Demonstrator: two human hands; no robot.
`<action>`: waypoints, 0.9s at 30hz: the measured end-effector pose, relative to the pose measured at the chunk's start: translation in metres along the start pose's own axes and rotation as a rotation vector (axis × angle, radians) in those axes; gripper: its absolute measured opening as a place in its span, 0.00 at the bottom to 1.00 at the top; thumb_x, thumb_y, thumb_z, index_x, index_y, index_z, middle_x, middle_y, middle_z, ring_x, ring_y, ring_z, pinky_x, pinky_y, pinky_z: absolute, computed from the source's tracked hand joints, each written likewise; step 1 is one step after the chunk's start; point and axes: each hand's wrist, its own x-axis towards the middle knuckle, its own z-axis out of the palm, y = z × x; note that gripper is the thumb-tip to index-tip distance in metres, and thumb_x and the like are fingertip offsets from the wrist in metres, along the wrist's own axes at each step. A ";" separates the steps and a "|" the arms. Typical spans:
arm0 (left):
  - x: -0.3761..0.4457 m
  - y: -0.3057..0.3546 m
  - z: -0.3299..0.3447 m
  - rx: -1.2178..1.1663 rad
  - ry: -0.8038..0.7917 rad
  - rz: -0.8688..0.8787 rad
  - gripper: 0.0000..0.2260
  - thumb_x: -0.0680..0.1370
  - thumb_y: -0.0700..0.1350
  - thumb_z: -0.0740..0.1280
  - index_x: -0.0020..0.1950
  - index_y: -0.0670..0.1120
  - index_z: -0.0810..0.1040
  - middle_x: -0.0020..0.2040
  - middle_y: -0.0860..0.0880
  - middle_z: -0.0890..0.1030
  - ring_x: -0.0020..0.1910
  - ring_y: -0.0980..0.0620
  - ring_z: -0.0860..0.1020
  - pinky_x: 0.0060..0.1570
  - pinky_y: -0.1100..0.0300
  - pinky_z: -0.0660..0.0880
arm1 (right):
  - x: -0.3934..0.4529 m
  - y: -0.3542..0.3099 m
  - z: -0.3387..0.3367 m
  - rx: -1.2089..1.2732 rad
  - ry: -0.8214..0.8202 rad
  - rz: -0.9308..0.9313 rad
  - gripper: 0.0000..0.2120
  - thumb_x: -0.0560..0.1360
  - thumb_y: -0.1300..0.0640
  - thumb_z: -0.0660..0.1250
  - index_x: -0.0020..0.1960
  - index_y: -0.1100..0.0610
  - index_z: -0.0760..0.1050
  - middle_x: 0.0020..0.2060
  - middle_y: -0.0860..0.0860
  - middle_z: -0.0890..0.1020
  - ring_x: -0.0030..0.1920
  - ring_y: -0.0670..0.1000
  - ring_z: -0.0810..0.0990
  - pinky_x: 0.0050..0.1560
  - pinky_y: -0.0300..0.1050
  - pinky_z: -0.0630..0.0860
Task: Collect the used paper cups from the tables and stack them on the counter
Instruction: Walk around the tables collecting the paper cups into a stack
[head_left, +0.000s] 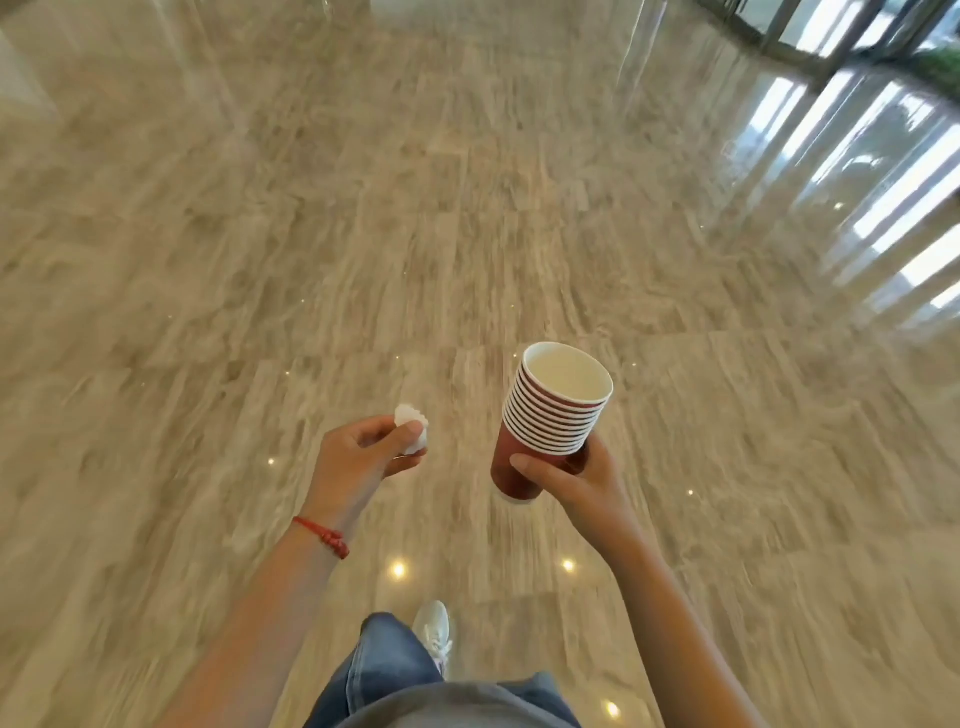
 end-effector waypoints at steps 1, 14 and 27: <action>0.025 0.011 0.006 0.002 -0.003 0.000 0.01 0.71 0.40 0.71 0.40 0.44 0.83 0.38 0.47 0.84 0.38 0.51 0.83 0.38 0.64 0.79 | 0.025 -0.006 -0.001 0.001 0.001 0.004 0.21 0.65 0.62 0.76 0.56 0.54 0.75 0.47 0.48 0.84 0.49 0.45 0.83 0.46 0.37 0.79; 0.335 0.075 0.123 0.054 -0.028 -0.034 0.01 0.71 0.40 0.71 0.40 0.45 0.83 0.40 0.46 0.84 0.40 0.49 0.83 0.42 0.61 0.81 | 0.352 -0.028 -0.044 0.009 0.060 0.020 0.22 0.65 0.61 0.77 0.57 0.55 0.75 0.47 0.48 0.84 0.47 0.42 0.82 0.42 0.32 0.77; 0.624 0.168 0.229 0.033 0.003 -0.031 0.02 0.70 0.43 0.72 0.40 0.46 0.83 0.37 0.49 0.85 0.40 0.49 0.84 0.40 0.63 0.80 | 0.677 -0.085 -0.082 0.028 0.011 0.020 0.20 0.65 0.59 0.77 0.54 0.49 0.75 0.46 0.43 0.84 0.48 0.42 0.82 0.42 0.34 0.77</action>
